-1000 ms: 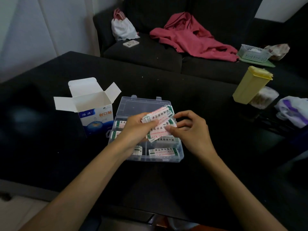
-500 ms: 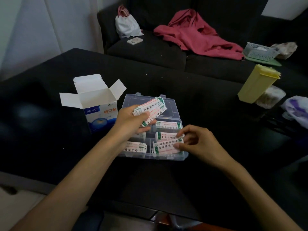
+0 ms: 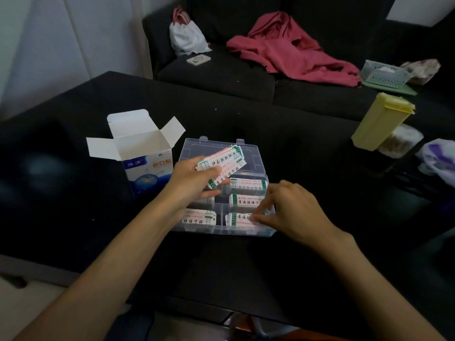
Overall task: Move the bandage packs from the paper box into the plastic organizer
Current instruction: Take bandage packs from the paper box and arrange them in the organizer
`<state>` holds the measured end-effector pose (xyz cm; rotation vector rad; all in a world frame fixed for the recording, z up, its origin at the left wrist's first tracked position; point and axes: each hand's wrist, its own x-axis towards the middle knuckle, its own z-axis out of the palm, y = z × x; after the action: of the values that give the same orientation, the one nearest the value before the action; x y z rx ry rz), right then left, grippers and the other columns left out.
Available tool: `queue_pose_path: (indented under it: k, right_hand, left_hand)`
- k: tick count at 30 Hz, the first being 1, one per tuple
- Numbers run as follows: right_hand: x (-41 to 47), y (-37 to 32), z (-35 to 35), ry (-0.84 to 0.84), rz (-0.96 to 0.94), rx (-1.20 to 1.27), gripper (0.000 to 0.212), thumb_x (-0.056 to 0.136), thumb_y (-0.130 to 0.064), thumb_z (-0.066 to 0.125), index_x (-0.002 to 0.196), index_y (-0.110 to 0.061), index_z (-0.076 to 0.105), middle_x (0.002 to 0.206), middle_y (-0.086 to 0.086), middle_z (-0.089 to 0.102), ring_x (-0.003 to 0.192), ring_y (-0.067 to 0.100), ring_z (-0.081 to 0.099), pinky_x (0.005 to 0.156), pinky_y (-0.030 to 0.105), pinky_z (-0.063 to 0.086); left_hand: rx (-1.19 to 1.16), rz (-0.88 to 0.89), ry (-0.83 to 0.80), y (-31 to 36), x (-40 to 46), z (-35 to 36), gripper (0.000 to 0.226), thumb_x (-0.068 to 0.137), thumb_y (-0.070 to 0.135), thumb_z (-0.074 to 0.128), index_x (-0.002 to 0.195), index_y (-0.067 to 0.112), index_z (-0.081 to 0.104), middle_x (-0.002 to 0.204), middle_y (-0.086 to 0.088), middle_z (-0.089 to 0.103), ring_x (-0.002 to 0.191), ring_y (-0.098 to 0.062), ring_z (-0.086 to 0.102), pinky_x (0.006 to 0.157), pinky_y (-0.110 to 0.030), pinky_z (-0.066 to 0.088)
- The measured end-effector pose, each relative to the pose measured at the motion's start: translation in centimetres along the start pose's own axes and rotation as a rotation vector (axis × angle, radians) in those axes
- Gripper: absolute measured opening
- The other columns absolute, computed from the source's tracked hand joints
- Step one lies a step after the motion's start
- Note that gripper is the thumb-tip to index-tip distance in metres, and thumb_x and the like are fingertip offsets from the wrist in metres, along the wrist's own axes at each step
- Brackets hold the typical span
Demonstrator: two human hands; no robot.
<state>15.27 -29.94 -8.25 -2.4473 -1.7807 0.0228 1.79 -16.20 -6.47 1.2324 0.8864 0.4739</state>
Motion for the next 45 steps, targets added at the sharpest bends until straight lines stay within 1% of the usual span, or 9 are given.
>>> queue_pose_path:
  k: [6, 8, 11, 15, 22, 29, 38, 42, 45]
  right_hand:
    - [0.1, -0.2, -0.3, -0.032, 0.048, 0.101, 0.015, 0.077, -0.047, 0.071, 0.078, -0.033, 0.067, 0.08, -0.016, 0.054, 0.076, 0.002, 0.048, 0.068, 0.019, 0.035]
    - [0.2, 0.0, -0.6, 0.01, 0.127, 0.334, 0.016, 0.077, -0.048, 0.069, 0.082, -0.032, 0.067, 0.074, -0.011, 0.058, 0.067, 0.003, 0.052, 0.058, 0.017, 0.038]
    - [0.5, 0.1, -1.4, 0.226, 0.302, 0.751, 0.012, 0.085, -0.038, 0.062, 0.095, -0.031, 0.065, 0.081, -0.006, 0.066, 0.069, 0.003, 0.062, 0.058, 0.016, 0.047]
    - [0.9, -0.9, -1.4, 0.22, 0.384, 1.073, 0.026, 0.084, -0.026, 0.067, 0.109, -0.023, 0.061, 0.09, -0.002, 0.069, 0.075, 0.005, 0.069, 0.059, 0.017, 0.054]
    - [1.1, -1.5, -0.8, 0.271, 0.329, 1.143, 0.047, 0.081, -0.01, 0.07, 0.123, -0.022, 0.053, 0.093, 0.003, 0.067, 0.075, 0.008, 0.071, 0.06, 0.017, 0.054]
    - [0.9, -1.4, -0.9, 0.339, 0.248, 1.09, 0.031, 0.079, -0.01, 0.073, 0.108, -0.018, 0.063, 0.094, 0.004, 0.067, 0.074, 0.009, 0.071, 0.061, 0.019, 0.056]
    - [1.2, -0.9, -0.6, 0.331, 0.267, 1.081, 0.039, 0.077, -0.01, 0.075, 0.109, -0.017, 0.054, 0.099, -0.003, 0.062, 0.074, 0.003, 0.069, 0.058, 0.014, 0.052]
    - [1.0, -1.5, -0.1, 0.52, 0.194, 0.816, 0.038, 0.078, -0.009, 0.074, 0.11, -0.019, 0.056, 0.092, -0.009, 0.062, 0.082, -0.006, 0.062, 0.062, 0.01, 0.05]
    - [0.9, -1.4, 0.3, 0.534, 0.11, 0.588, 0.037, 0.082, -0.012, 0.071, 0.117, -0.02, 0.062, 0.097, -0.009, 0.064, 0.084, -0.001, 0.063, 0.069, 0.016, 0.055]
  left_hand:
    - [-0.129, -0.088, -0.039, 0.1, 0.2, -0.6, 0.032, 0.092, 0.011, 0.059, 0.124, 0.013, 0.056, 0.096, -0.008, 0.073, 0.08, -0.013, 0.073, 0.064, -0.025, 0.06]
    - [-0.202, -0.124, -0.069, 0.3, 0.3, -0.9, 0.026, 0.092, 0.011, 0.057, 0.118, 0.01, 0.058, 0.093, -0.01, 0.074, 0.08, -0.015, 0.073, 0.061, -0.024, 0.059]
    - [-0.19, -0.157, -0.114, 0.3, 0.1, -0.9, 0.021, 0.091, 0.008, 0.057, 0.112, 0.007, 0.06, 0.093, -0.012, 0.073, 0.077, -0.015, 0.073, 0.055, -0.021, 0.057]
    - [-0.014, -0.127, -0.173, -0.4, -0.2, 0.2, 0.023, 0.088, 0.008, 0.063, 0.111, 0.009, 0.064, 0.092, -0.01, 0.074, 0.079, -0.015, 0.072, 0.059, -0.022, 0.058]
    - [-0.004, -0.118, -0.225, -0.4, -0.4, 1.1, 0.017, 0.088, 0.017, 0.064, 0.105, 0.015, 0.066, 0.088, -0.006, 0.075, 0.079, -0.013, 0.072, 0.06, -0.022, 0.058]
    - [0.017, -0.017, -0.203, -0.5, -0.5, 1.3, 0.02, 0.092, 0.01, 0.057, 0.109, 0.02, 0.061, 0.091, -0.004, 0.073, 0.08, -0.011, 0.071, 0.064, -0.019, 0.057]
    - [0.038, 0.014, -0.218, -0.7, -0.3, 1.5, 0.024, 0.089, 0.008, 0.061, 0.105, 0.026, 0.062, 0.095, -0.003, 0.073, 0.083, -0.012, 0.072, 0.069, -0.023, 0.059]
    - [-0.015, -0.033, -0.206, -1.0, -0.1, 1.9, 0.022, 0.092, 0.009, 0.056, 0.108, 0.023, 0.062, 0.096, -0.005, 0.073, 0.085, -0.014, 0.071, 0.069, -0.024, 0.059]
    - [-0.119, -0.08, -0.178, -0.9, 0.1, 1.9, 0.019, 0.095, 0.011, 0.051, 0.109, 0.019, 0.061, 0.092, -0.006, 0.073, 0.085, -0.016, 0.071, 0.072, -0.027, 0.058]
